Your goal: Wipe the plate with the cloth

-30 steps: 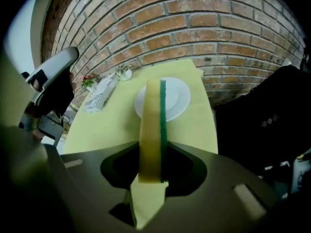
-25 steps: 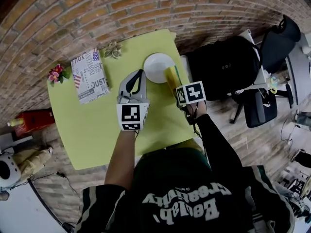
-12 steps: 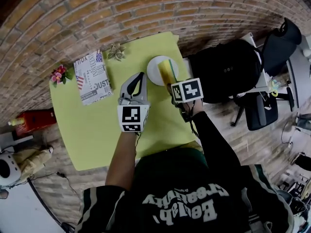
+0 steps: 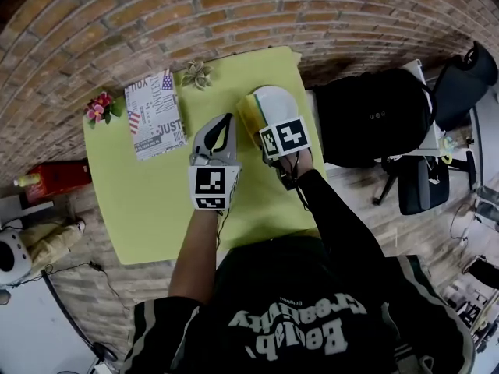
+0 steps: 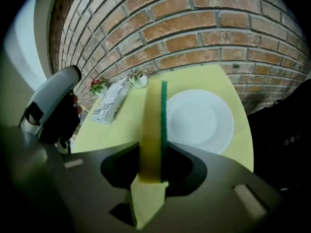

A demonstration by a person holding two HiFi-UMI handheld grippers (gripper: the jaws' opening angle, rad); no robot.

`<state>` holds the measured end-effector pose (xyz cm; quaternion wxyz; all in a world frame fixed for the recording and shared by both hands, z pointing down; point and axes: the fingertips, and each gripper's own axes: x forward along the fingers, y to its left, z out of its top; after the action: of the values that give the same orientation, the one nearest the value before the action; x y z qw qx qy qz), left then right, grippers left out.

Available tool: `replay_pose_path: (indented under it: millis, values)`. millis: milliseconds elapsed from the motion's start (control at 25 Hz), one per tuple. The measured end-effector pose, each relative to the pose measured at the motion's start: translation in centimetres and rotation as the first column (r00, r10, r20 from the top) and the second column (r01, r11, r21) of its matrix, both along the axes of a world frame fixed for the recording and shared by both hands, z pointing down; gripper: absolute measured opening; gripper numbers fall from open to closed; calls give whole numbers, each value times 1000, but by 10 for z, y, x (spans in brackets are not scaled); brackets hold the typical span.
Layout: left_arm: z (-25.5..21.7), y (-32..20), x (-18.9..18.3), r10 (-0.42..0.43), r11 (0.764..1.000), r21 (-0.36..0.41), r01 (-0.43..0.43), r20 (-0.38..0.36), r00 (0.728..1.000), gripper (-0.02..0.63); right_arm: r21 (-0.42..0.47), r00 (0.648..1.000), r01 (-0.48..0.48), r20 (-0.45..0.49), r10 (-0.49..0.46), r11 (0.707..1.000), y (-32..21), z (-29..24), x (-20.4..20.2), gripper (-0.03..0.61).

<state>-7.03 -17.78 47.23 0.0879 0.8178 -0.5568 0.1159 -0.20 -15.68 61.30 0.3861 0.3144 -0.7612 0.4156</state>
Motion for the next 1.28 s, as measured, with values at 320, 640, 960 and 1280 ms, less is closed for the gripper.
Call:
replay_pose_path:
  millis: [320, 640, 960, 1280]
  values:
    - [8, -12, 8, 0, 1000, -15, 0, -13, 1000, 3, -11, 998, -64, -30, 63, 998, -8, -3, 35, 138]
    - [9, -25, 32, 23, 1000, -10, -24, -26, 999, 3, 1, 981, -169, -95, 168, 986, -23, 0, 104, 138]
    - [10, -26, 31, 15, 1000, -10, -15, -5, 1000, 3, 55, 988, -120, -87, 124, 991, -30, -15, 99, 137]
    - [2, -20, 3, -42, 999, 9, 42, 15, 999, 3, 56, 997, 43, -62, -40, 997, -26, -14, 20, 137]
